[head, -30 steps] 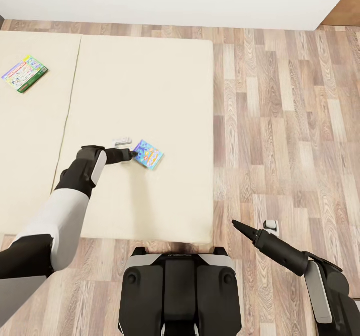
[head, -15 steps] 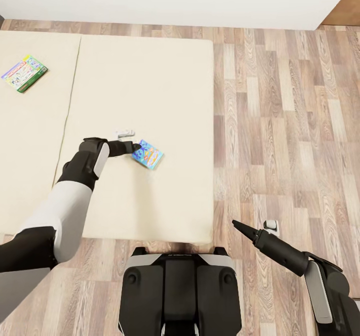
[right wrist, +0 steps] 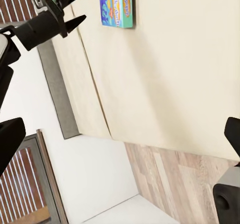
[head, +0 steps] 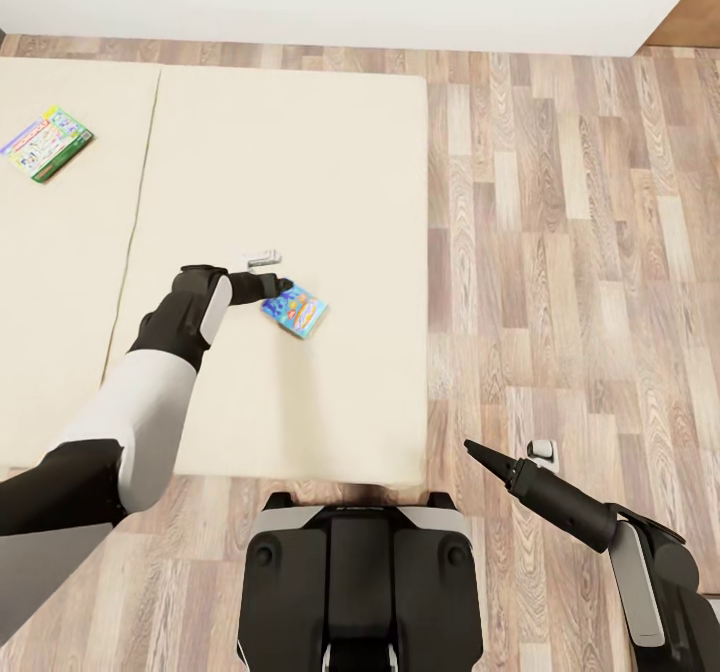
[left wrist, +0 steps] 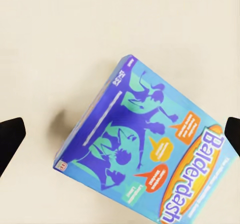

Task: Put all the toys in the child's room - the three board games (two on the bed and one on the table), the two jigsaw puzzles on the table, and the tennis ball on the table - inside the toy box on the table in the child's room.

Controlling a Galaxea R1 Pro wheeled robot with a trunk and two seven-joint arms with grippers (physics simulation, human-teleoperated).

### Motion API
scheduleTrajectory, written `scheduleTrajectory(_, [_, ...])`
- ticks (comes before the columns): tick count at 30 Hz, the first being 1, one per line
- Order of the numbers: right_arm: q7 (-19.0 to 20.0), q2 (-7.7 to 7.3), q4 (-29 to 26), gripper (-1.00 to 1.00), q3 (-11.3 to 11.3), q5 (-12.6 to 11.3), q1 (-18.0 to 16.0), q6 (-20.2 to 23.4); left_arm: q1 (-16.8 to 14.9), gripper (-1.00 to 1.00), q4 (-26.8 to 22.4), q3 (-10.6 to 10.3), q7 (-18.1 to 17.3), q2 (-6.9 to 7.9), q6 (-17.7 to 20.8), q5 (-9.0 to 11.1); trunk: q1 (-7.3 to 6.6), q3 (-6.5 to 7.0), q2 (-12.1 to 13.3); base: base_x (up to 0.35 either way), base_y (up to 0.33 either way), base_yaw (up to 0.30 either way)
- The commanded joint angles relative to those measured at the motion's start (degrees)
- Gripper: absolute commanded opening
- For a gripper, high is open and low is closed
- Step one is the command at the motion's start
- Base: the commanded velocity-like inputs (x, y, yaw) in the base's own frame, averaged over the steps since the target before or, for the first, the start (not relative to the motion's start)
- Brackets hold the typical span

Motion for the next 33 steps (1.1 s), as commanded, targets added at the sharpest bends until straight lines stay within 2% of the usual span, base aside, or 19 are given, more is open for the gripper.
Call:
scheduleTrajectory(1, [0.1,0.0,0.0,1.0,0.0,0.0,0.0,0.3,-0.1,1.0,0.2,0.3,-0.1,-0.19,0.0,0.1,0.03,-0.1,-0.1,0.0,0.0,0.0])
scheduleTrajectory(7, [0.1,0.0,0.0,1.0,0.0,0.0,0.0,0.3,-1.3,1.0,2.2,0.3,0.9,-1.4,-2.1,0.1,0.03,-0.42,-0.1,0.0,0.0,0.0])
scheduleTrajectory(13, [0.1,0.0,0.0,1.0,0.0,0.0,0.0,0.3,-2.6,1.0,3.2,0.3,2.3,-1.87,-2.6,0.1,0.03,-0.8,-0.1,0.0,0.0,0.0])
scheduleTrajectory(22, [0.1,0.0,0.0,1.0,0.0,0.0,0.0,-0.3,-4.6,1.0,3.9,0.3,5.0,-1.99,-2.8,0.2,0.03,-1.38,-0.1,0.0,0.0,0.0])
scheduleTrajectory(33, [0.1,0.0,0.0,1.0,0.0,0.0,0.0,-0.7,-6.1,1.0,4.7,0.4,6.0,-1.99,-3.9,0.2,0.03,-2.1,-0.1,0.0,0.0,0.0])
